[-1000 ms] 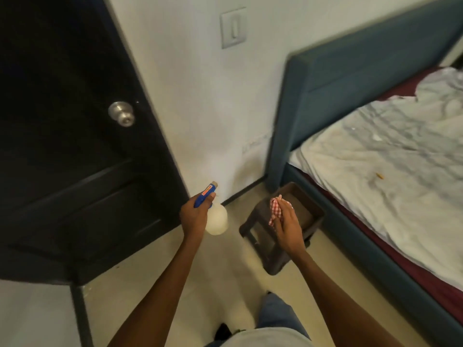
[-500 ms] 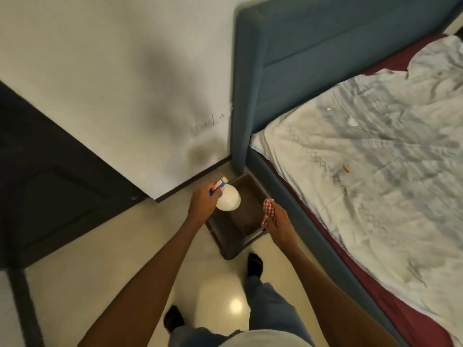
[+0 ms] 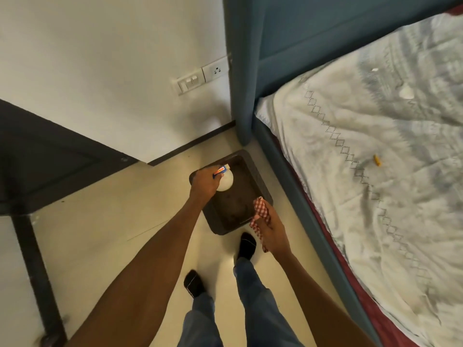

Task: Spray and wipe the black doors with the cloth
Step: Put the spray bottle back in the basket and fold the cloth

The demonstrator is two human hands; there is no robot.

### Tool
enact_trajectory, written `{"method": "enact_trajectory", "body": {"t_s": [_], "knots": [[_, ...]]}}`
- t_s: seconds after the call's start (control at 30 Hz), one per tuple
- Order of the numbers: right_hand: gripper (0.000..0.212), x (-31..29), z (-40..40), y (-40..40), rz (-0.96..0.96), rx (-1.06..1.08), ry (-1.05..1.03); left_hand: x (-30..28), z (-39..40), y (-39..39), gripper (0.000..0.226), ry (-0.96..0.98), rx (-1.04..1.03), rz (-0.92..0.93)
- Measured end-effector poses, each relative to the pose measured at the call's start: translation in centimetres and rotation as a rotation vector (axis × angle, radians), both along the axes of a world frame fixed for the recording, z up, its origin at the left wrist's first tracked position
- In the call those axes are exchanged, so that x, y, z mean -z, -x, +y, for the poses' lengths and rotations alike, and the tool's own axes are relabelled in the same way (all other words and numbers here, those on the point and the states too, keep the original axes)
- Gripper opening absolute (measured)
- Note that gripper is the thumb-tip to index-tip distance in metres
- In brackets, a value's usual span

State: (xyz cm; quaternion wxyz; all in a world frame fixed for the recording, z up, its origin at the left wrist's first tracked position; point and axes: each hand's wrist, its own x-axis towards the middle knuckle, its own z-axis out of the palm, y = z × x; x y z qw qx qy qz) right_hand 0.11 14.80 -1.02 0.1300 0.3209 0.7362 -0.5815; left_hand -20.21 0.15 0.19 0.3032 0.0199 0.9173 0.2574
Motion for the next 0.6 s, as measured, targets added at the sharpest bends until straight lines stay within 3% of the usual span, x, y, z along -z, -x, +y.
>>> {"method": "enact_trajectory", "body": {"t_s": [0.2, 0.4, 0.5, 0.6], "knots": [[0.062, 1.1, 2.1, -0.5, -0.004, 0.090, 0.043, 2.1, 1.7, -0.2, 0.041, 0.015, -0.006, 0.028], [0.049, 1.0, 3.9, -0.3, -0.007, 0.124, 0.085, 2.4, 3.1, 0.5, 0.045, 0.048, 0.015, 0.035], [0.045, -0.4, 4.2, 0.2, 0.002, 0.215, 0.179, 1.2, 2.8, -0.1, 0.053, -0.025, -0.077, 0.027], [0.039, -2.6, 4.1, 1.3, 0.035, 0.381, 0.378, -1.7, 2.3, -2.6, 0.042, -0.164, -0.231, 0.188]]}}
